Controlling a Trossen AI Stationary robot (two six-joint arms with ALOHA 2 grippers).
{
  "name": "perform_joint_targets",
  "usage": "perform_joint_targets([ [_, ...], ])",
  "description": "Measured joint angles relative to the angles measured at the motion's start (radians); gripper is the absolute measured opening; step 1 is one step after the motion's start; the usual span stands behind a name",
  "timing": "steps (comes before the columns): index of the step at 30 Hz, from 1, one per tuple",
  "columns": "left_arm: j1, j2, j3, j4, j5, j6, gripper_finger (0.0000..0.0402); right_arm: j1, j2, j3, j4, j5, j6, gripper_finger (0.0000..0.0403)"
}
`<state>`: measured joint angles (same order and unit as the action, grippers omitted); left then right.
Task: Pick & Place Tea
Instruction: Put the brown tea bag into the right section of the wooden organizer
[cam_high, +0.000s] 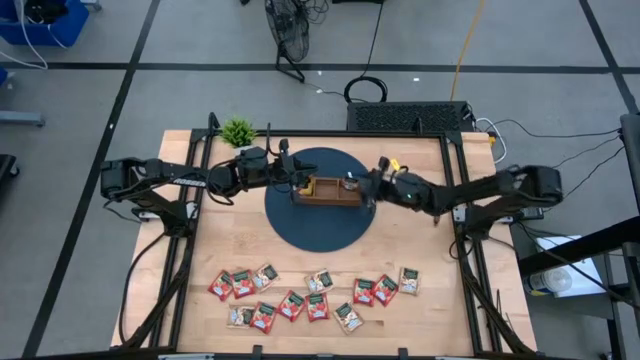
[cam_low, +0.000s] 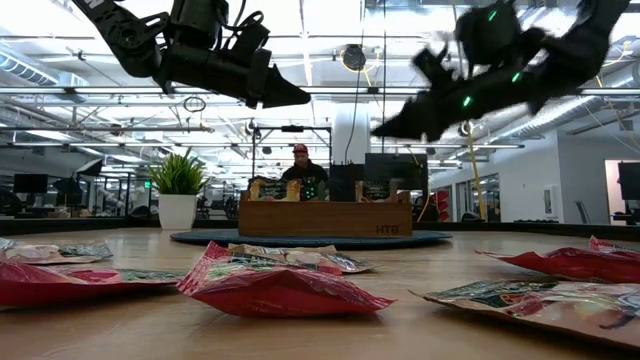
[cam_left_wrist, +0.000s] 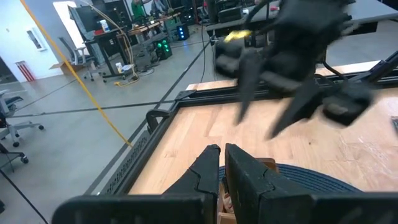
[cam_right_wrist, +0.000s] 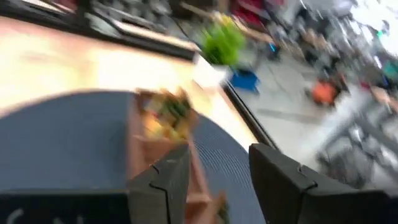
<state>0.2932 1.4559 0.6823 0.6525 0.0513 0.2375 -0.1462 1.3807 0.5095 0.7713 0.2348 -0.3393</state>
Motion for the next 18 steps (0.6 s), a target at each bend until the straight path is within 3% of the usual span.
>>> perform_joint_targets([
  [5,0.0,0.0,0.0,-0.001,0.0,0.0,0.0035,0.208,-0.151,0.003,-0.206,0.02,-0.067,0.0155],
  [8,0.0,0.0,0.0,0.0,0.0,0.0,0.0035,0.363,-0.22,0.049,-0.477,0.143,0.011,0.0167],
  [12,0.0,0.0,0.0,-0.001,-0.001,0.0,0.0035,0.6,-0.214,0.227,-1.0,0.287,0.256,0.0196],
  [18,0.0,0.0,0.0,-0.001,-0.001,0.002,0.0035,0.861,-0.012,0.535,-1.577,0.272,0.768,0.0209],
])
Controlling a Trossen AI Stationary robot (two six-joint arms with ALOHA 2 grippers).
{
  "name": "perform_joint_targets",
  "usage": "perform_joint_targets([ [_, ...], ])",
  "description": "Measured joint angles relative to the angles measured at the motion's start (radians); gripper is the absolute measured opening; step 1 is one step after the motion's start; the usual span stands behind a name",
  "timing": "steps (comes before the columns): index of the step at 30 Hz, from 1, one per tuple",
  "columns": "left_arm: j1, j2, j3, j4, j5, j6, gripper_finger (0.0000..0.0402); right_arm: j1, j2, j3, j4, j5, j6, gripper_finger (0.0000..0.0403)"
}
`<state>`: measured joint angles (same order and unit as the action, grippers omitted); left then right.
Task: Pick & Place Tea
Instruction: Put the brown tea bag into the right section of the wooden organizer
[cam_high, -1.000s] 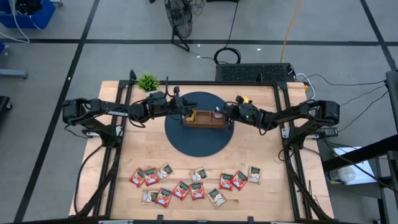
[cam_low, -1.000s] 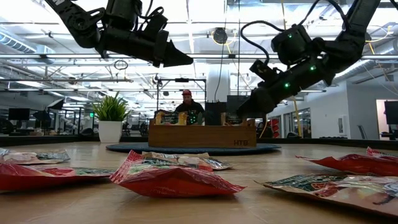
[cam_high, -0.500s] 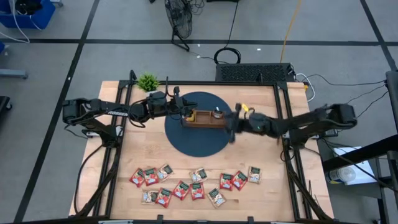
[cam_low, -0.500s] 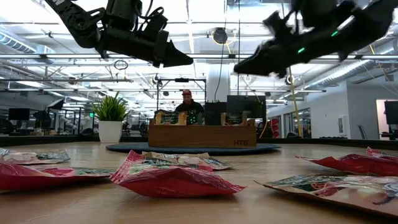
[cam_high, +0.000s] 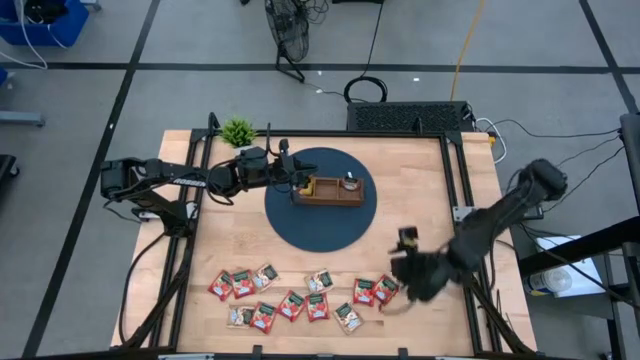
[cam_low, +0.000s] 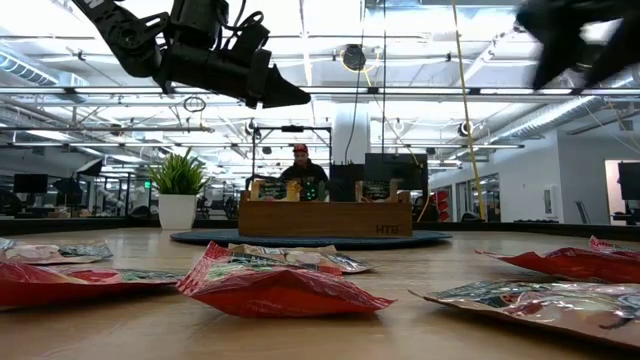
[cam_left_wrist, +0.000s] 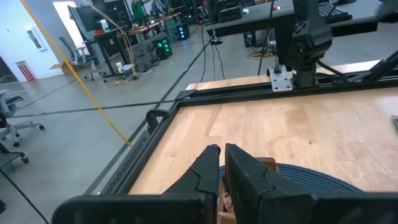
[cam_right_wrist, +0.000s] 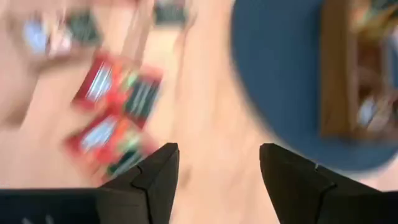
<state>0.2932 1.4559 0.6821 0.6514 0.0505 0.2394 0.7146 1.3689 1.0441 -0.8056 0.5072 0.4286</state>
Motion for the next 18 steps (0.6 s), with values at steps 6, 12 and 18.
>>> perform_joint_targets([
  [6,0.0,0.0,0.0,-0.001,0.0,0.0,0.0035,0.107,0.249,0.143,-0.205,-0.165,0.241,0.0198],
  [12,0.0,0.0,0.0,-0.001,0.0,-0.001,0.0035,0.127,0.37,0.167,-0.224,-0.256,0.34,0.0195],
  [18,0.0,0.0,0.0,-0.001,-0.001,-0.001,0.0035,0.125,0.386,0.162,-0.205,-0.277,0.426,0.0194],
])
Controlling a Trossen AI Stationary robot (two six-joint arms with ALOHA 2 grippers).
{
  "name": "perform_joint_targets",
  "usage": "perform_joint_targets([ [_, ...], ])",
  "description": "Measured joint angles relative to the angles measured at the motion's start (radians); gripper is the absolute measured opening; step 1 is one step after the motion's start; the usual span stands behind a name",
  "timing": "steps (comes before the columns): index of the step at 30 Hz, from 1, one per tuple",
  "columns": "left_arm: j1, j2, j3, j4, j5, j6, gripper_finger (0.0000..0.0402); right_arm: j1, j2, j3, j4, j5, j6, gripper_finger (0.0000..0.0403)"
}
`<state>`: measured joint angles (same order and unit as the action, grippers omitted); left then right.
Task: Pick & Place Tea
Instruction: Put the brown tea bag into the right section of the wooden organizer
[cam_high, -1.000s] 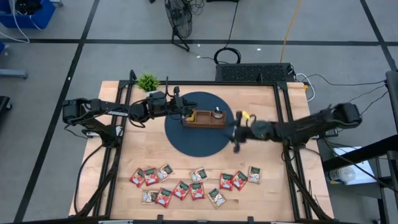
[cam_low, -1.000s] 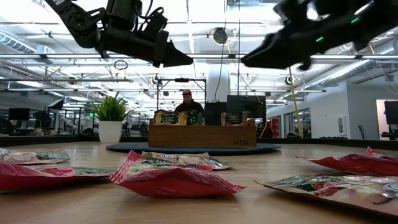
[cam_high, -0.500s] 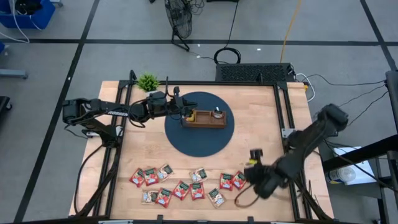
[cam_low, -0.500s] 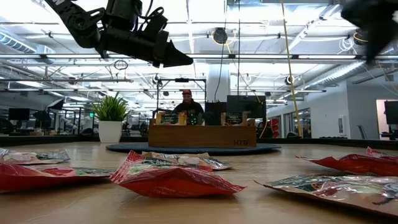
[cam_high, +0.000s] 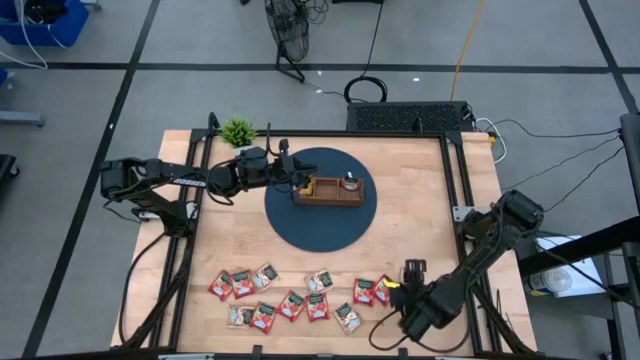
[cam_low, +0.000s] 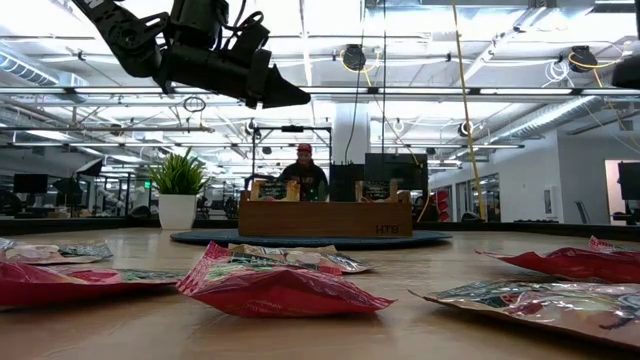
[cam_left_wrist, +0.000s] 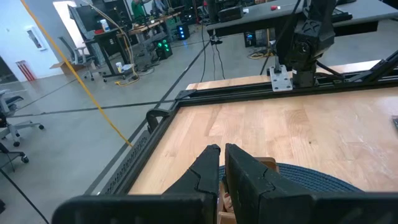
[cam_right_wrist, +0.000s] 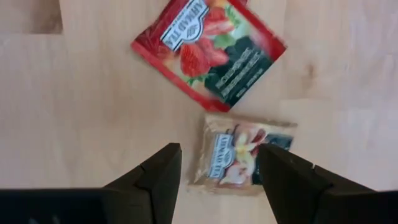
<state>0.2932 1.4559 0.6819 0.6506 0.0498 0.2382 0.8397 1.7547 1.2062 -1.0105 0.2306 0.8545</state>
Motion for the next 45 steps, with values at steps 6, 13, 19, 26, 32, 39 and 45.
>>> perform_joint_targets([
  [6,0.0,0.0,0.0,0.0,0.0,0.0,0.0035,0.001,0.0,-0.054,0.061,-0.049,0.049,0.0194],
  [13,0.0,0.0,0.0,0.0,0.0,0.0,0.0035,0.0,-0.007,-0.176,0.156,-0.051,0.063,0.0194],
  [19,0.0,0.0,0.0,0.0,0.0,0.0,0.0035,0.0,-0.005,-0.256,0.237,-0.115,0.077,0.0159],
  [26,0.0,0.0,0.0,0.0,0.0,0.0,0.0035,0.027,-0.004,-0.267,0.267,-0.092,0.03,0.0017],
  [32,0.0,0.0,0.0,0.0,0.0,0.0,0.0035,0.054,-0.018,-0.181,0.094,0.009,0.023,0.0007],
  [39,0.0,0.0,0.0,0.0,0.0,0.0,0.0035,0.045,-0.037,-0.031,-0.146,0.318,-0.026,0.0005],
  [45,0.0,0.0,0.0,0.001,0.0,0.0,0.0035,-0.047,-0.038,-0.037,-0.084,0.782,-0.316,0.0005],
])
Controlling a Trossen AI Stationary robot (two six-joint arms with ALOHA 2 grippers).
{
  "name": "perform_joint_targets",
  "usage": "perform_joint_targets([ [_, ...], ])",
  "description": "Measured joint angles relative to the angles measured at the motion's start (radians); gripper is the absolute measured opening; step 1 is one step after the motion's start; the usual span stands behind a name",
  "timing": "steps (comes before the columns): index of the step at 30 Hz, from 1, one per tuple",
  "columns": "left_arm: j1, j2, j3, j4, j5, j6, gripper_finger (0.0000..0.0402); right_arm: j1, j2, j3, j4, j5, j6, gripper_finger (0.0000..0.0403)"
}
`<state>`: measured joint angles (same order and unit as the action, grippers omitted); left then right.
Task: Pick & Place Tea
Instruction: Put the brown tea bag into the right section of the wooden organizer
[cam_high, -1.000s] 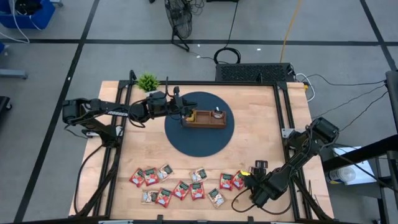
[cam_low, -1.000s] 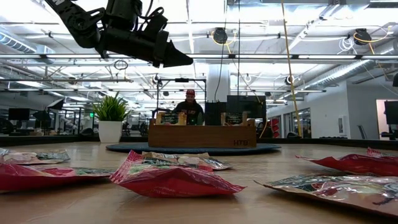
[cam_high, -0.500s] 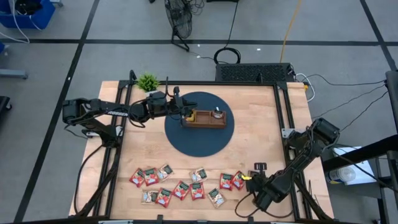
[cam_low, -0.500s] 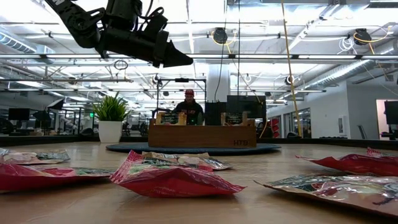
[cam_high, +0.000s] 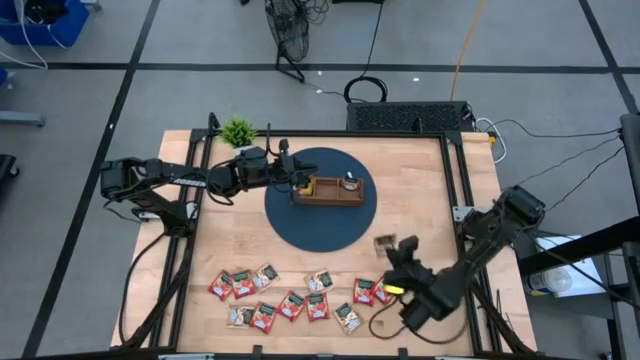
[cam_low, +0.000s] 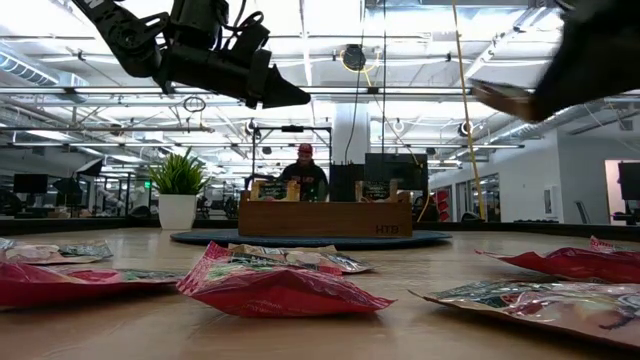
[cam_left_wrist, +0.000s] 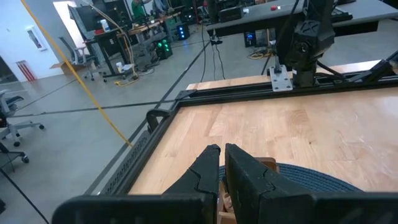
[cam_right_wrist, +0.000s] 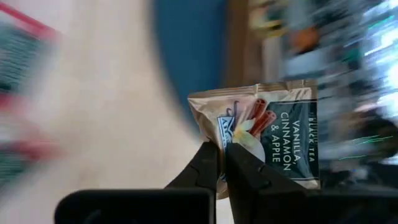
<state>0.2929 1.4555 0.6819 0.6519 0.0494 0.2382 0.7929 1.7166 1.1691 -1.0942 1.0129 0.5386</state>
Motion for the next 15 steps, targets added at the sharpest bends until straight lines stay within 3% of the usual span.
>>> perform_joint_targets([
  [4,-0.002,0.0,0.0,0.01,0.001,0.0,0.0035,-0.107,-0.002,-0.056,0.207,0.317,-0.219,0.0005],
  [7,-0.003,0.0,0.0,0.037,0.001,0.0,0.0035,-0.208,0.001,-0.109,0.441,0.434,-0.417,0.0005],
  [10,-0.004,0.0,0.0,0.092,0.001,-0.009,0.0035,-0.316,-0.001,-0.172,0.707,0.435,-0.643,0.0005],
  [15,-0.007,0.0,0.0,0.122,0.001,-0.219,0.0035,-0.467,-0.001,-0.304,1.233,0.271,-0.992,0.0005],
])
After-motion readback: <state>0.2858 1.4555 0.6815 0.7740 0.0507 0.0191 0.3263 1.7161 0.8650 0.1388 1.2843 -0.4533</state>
